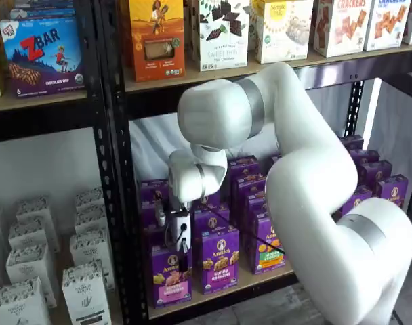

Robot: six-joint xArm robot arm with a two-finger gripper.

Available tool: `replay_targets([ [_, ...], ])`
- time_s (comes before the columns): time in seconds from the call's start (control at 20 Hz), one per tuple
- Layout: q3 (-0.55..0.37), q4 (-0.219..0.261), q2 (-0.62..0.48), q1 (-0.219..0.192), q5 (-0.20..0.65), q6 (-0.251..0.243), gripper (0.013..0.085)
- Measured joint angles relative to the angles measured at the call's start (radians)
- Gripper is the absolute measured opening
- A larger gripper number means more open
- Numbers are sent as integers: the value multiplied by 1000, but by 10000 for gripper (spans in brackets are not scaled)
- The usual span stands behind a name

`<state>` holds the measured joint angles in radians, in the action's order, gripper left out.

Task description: Pick up the purple box with a pink patch in the middle, on the bottom shelf, the first box from the left

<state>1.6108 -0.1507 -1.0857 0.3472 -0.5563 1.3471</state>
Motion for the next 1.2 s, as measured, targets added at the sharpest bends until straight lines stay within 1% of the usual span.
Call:
replay_targets([
  [0.15,12,-3,-10,0,-5,2,850],
  [0.2,16,-7,-13,0,-7,6,810],
  [0.25,17,-8,-15,0,-8,7,810],
  [0.35,18,-9,-17,-1,-5,8,730],
  [0.4,19,-8,-17,-1,-7,8,730],
  [0.45,19,-5,-18,-2,-7,6,690],
  [0.5,19,-4,-18,-2,-8,5,690],
  [0.6,17,-1,-18,-3,-6,4,610],
  [0.75,13,2,-17,-4,3,2,610],
  [1.2,-12,-31,-11,-1,57,31,610],
])
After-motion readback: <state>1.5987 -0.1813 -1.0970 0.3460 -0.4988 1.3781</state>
